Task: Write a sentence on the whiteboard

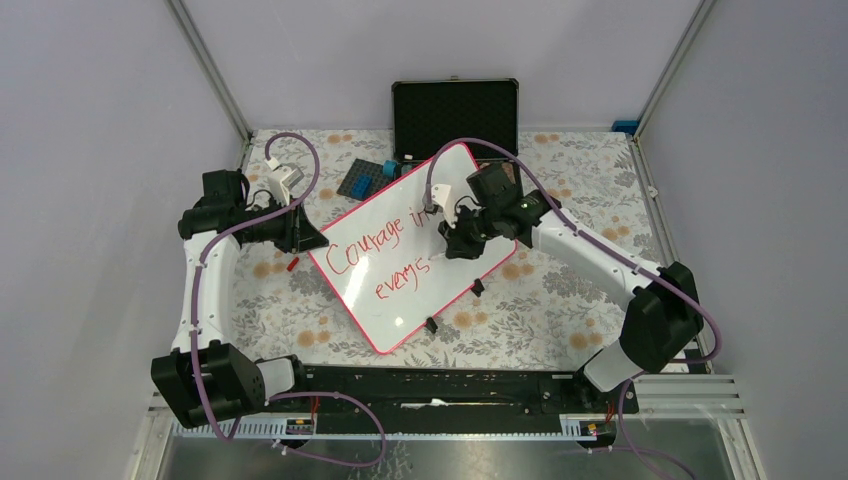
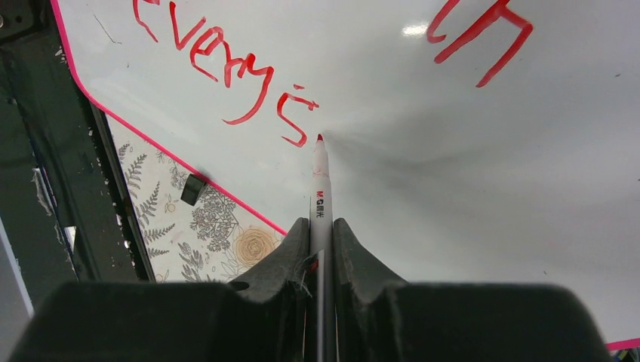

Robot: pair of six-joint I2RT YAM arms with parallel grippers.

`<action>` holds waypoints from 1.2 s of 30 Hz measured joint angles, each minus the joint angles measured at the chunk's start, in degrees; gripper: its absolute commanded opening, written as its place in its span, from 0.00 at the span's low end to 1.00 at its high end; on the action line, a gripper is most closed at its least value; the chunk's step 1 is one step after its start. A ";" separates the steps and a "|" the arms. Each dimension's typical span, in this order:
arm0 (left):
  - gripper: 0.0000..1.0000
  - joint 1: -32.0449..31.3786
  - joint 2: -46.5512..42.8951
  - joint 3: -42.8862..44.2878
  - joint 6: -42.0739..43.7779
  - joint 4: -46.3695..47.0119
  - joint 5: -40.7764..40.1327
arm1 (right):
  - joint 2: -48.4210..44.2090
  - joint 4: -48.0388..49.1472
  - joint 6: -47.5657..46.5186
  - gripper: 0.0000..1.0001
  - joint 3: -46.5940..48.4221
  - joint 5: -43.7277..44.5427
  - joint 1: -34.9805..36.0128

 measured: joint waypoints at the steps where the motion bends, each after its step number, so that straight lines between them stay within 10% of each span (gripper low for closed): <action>1: 0.02 0.00 0.00 0.00 -0.02 0.00 0.02 | 0.00 0.00 0.00 0.00 0.33 0.02 -0.31; 36: 0.02 0.00 0.00 0.00 0.00 0.00 0.00 | 2.01 -1.38 -1.05 0.00 2.16 -0.39 -3.58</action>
